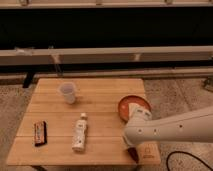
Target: Place the pepper in the ceramic bowl
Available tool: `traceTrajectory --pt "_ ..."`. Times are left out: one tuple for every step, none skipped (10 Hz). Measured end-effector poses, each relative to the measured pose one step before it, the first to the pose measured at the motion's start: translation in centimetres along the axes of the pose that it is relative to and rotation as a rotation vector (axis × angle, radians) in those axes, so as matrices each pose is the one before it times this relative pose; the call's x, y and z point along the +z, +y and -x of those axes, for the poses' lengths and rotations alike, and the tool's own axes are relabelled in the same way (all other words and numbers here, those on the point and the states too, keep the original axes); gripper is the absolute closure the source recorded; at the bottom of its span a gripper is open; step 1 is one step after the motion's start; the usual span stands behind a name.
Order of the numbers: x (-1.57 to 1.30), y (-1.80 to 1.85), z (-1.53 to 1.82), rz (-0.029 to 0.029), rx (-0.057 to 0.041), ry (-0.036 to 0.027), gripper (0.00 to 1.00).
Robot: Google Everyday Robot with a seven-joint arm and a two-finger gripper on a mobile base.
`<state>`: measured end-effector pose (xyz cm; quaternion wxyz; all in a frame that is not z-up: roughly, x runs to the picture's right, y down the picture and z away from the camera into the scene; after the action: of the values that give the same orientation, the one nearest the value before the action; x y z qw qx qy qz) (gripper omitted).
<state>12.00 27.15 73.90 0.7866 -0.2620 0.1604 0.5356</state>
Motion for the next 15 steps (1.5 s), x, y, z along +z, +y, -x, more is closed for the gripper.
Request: traceTrajectory --pt "-0.923 -0.027 0.876 -0.0157 -0.01934 0.0036 1.0" --pt "-0.708 -0.108 0.792 -0.01445 -0.01606 -0.00081 1.0" --pt "-0.585 -0.525 0.42 -0.0003 0.00508 -0.00293 1.0" --pt "-0.364 -0.156 -0.01 0.00211 0.00767 0.00063 0.97" --pt "-0.058 0.131 0.056 0.00384 -0.00187 -0.00161 0.92" --pt "0.077 -0.095 0.266 0.00344 0.0013 -0.00512 0.8" --pt "-0.263 -0.208 0.502 -0.00185 0.00283 -0.00321 0.77" --pt "-0.62 -0.166 0.572 -0.00093 0.00236 0.00168 0.78" --pt "-0.794 -0.26 0.633 0.0002 0.0031 0.00053 0.81" --pt "-0.8 -0.455 0.502 -0.00073 0.00068 -0.00182 0.79" --pt "-0.185 -0.173 -0.033 -0.0009 0.00164 -0.00082 0.77" --pt "0.073 -0.066 -0.011 -0.00192 0.00156 0.00213 0.76" --pt "0.32 0.307 1.08 0.00053 -0.00673 -0.00461 0.82" --pt "-0.263 0.059 0.357 -0.00094 -0.00246 -0.00096 0.91" --pt "-0.322 -0.001 0.161 0.00038 0.0012 0.00029 0.95"
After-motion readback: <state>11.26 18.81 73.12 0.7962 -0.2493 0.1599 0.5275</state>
